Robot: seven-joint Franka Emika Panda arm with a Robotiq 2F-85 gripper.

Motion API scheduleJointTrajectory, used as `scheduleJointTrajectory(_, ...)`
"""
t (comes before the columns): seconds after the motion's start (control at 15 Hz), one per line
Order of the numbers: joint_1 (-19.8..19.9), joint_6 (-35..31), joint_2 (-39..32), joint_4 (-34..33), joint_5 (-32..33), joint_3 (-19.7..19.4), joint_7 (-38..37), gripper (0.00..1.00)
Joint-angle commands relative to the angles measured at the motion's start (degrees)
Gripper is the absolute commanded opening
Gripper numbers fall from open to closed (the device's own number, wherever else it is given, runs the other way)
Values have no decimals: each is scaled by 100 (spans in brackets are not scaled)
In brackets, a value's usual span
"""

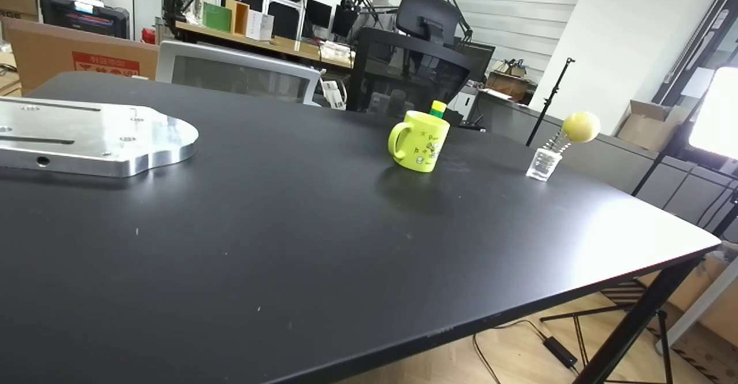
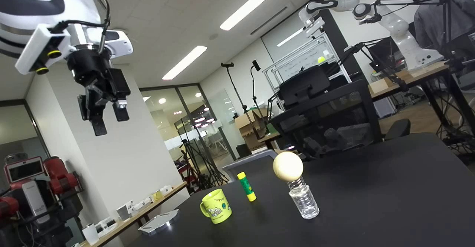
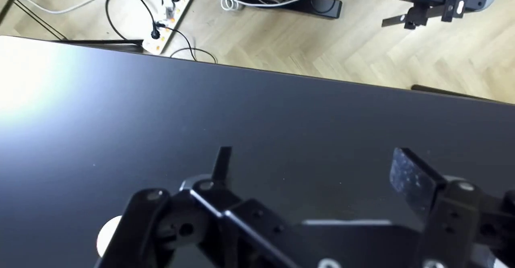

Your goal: Put the glue stick in the mug cup

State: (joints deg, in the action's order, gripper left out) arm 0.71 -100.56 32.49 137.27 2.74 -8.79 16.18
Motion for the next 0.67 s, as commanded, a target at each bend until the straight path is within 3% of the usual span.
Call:
scheduleJointTrajectory(0.0, 54, -60, -84, 2, -93, -29, 111, 100)
scheduleJointTrajectory(0.6, 66, -126, -263, 3, -184, -98, 236, 100)
